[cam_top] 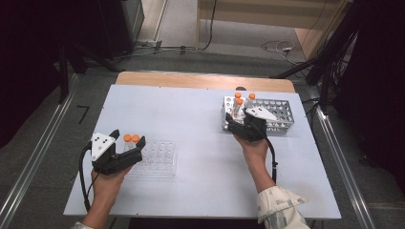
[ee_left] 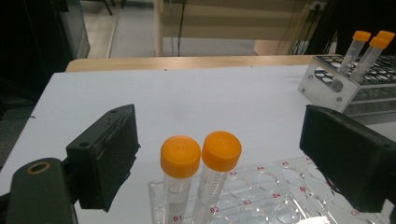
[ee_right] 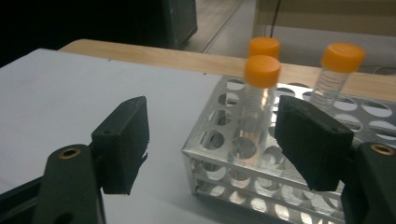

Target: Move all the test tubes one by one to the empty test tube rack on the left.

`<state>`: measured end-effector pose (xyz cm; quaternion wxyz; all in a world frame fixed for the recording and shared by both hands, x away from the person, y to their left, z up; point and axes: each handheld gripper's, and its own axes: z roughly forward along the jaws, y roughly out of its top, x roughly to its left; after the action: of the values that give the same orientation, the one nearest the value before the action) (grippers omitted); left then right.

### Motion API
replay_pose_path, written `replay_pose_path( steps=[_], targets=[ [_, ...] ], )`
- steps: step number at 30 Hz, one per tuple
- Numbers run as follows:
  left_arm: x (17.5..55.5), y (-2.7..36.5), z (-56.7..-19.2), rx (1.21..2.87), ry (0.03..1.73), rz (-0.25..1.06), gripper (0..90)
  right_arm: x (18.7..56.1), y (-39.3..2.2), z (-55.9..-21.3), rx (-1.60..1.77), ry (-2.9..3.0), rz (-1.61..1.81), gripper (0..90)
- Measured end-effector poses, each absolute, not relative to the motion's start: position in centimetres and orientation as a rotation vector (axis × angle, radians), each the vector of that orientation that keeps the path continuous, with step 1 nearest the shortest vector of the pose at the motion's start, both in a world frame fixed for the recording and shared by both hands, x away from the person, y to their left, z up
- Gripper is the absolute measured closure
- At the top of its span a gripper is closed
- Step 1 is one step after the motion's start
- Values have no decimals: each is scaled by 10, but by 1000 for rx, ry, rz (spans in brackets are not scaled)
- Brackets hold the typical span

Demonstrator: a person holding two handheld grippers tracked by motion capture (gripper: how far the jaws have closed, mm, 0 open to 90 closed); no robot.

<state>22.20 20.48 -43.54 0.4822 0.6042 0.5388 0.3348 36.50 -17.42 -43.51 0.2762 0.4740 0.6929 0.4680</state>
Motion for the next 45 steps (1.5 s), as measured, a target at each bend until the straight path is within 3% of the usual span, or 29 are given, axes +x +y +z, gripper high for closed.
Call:
replay_pose_path(
  steps=[18,45],
  targets=[
    [221,205,-436,1470,1318,804,130,393,-174,-458,1289,1796,1199,513],
    [221,204,-438,1475,1320,792,136,403,-170,-470,1259,1776,1168,714]
  ],
)
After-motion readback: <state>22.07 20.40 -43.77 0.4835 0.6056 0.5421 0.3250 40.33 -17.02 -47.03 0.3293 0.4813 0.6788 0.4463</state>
